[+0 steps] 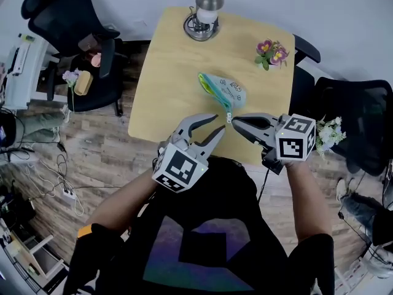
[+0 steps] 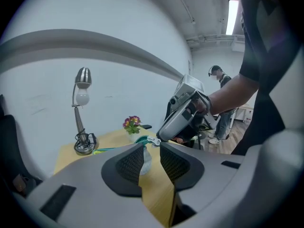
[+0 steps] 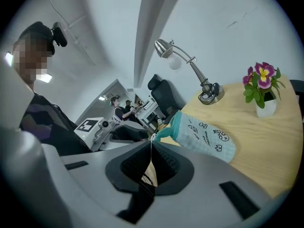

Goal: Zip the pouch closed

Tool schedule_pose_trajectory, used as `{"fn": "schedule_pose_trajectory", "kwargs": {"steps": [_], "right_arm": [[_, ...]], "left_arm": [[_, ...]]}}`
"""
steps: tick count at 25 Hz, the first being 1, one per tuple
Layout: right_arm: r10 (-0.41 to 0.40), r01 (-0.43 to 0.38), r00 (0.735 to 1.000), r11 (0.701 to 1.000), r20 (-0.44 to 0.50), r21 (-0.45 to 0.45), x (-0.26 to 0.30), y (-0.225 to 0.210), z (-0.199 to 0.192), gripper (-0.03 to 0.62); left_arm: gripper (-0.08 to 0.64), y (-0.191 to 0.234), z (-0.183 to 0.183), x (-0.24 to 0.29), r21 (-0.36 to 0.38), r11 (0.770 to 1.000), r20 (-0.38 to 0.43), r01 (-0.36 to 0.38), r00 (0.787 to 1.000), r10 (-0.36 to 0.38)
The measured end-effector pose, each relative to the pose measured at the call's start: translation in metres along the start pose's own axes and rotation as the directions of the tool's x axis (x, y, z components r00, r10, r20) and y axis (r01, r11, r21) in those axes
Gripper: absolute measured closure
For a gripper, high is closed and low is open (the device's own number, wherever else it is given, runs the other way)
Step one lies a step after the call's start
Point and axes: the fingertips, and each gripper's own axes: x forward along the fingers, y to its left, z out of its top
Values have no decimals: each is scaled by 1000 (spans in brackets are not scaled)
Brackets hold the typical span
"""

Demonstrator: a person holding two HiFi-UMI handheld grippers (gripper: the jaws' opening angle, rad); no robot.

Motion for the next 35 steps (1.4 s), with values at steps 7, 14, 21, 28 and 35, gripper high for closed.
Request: {"fn": "schedule_pose_trajectory", "kwargs": {"steps": [7, 14, 21, 28, 35], "right_arm": [[23, -24, 1000, 1000, 17, 20, -3, 7, 0, 569], [31, -31, 999, 999, -8, 13, -3, 11, -5, 569], [12, -12, 1000, 1000, -15, 2, -10, 9, -8, 569], [10, -12, 999, 999, -52, -38, -10, 9, -13, 569], [9, -12, 998, 999, -70, -49, -6, 11, -16, 569]], "left_arm": [[451, -10, 5, 6, 118, 992, -13, 31, 999, -30], [466, -17, 9, 11, 176, 983, -12, 47, 999, -45], [504, -25, 13, 11, 204, 978, -4, 48, 999, -48], [534, -17, 17, 7, 157, 987, 9, 19, 1000, -20], [546, -16, 15, 8, 155, 987, -8, 48, 999, -47]]}}
